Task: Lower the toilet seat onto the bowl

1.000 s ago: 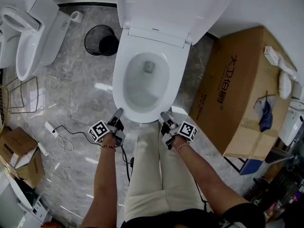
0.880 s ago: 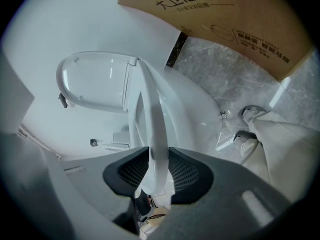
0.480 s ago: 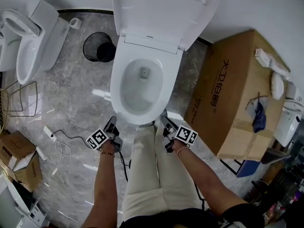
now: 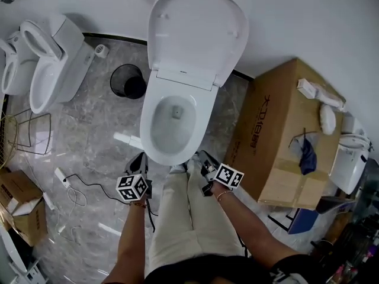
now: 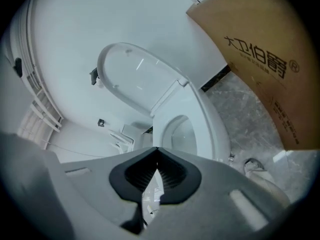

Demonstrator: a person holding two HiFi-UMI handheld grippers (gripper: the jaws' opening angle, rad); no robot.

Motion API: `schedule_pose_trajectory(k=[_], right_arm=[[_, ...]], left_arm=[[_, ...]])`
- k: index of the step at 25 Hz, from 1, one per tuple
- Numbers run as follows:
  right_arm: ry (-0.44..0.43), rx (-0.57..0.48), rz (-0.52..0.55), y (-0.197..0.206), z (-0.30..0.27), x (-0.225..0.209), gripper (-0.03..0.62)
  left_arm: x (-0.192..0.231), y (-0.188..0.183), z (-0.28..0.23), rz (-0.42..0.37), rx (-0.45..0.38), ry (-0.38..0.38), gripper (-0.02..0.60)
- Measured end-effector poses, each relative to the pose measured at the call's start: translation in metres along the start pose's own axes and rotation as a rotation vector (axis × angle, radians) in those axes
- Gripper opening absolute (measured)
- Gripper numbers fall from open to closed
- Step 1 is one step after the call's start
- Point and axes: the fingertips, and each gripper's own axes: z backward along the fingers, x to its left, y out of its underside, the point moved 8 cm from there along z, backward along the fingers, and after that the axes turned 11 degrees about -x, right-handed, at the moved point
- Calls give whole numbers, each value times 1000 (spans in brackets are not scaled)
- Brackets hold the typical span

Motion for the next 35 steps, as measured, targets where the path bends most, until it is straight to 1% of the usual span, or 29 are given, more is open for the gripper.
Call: schedule_pose_trajectory(k=[1,2,3,7,12,15,18,22,24,28,30,31,35], right_arm=[[-3,-10,11,-5,3,8,6],[-5,-19,22,-9,6,16,6],[-8,-26,35,-14,9,23,6],[-27,-51,95,-33,21,48,6],[-57,-67,180,-54,37,78,5],[-103,-84,259,-71,50,105,5],[-149,-101,312,-85,55,128,5],[-184,-102,368,-88,69,150,5],[-202,-106,391,-90,72,161,5],[-236,-122,419,-95,77,180,5],[-249,-128,438,-97,78,187,5],[-253,-131,449,-99,79,190,5],[-278,-157,483,-109,88,207,5]], left_arm=[[-8,-7,3,-40,-7,5,3],[-15,-14,6,-64,-16,10,3],[-22,-19,9,-69,-26,14,3],[-37,-39,22,-33,-75,21,3],[-48,-63,43,-51,-108,15,3],[-56,-75,54,-49,-124,16,3],[-64,-88,60,-56,-147,11,3],[-79,-102,73,-30,-173,22,3],[-88,-112,78,-62,-190,34,3],[-103,-131,86,-185,-240,51,3],[-108,-138,91,-221,-251,52,3],[-110,-140,93,-220,-254,52,3],[-114,-148,102,-177,-267,39,3]])
